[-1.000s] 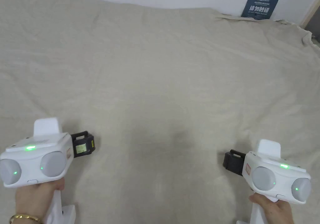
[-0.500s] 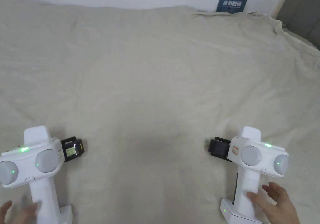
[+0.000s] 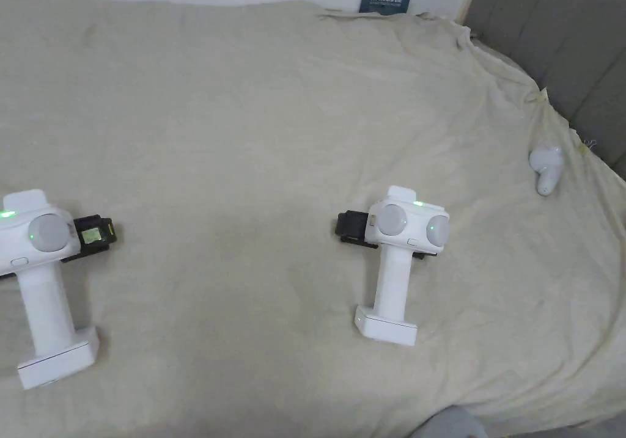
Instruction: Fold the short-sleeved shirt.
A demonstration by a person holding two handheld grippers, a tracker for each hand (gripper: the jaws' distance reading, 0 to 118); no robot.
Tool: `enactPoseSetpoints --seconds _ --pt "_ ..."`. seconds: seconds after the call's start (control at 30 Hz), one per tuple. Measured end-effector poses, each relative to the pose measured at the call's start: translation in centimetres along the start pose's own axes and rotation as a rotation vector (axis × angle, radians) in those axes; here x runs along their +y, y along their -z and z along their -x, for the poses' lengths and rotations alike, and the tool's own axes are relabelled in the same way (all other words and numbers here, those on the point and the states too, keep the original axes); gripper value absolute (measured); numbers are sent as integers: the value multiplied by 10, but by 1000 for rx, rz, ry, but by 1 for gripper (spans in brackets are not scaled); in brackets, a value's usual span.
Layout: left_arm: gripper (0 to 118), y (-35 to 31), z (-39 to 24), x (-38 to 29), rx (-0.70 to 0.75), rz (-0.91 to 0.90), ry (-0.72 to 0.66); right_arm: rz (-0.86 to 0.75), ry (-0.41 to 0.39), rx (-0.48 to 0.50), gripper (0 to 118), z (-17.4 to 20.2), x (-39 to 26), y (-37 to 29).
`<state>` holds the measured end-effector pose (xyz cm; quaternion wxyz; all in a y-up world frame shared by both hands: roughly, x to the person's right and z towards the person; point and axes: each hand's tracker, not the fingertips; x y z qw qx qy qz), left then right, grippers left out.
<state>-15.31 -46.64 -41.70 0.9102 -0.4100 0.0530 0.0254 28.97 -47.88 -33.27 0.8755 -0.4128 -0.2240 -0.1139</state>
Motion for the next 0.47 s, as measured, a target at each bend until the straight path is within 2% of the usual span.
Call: enactPoseSetpoints --seconds 0.47 --pt "118 -6 0 0 -1 0 0 -1 0 0 117 2 -1 0"
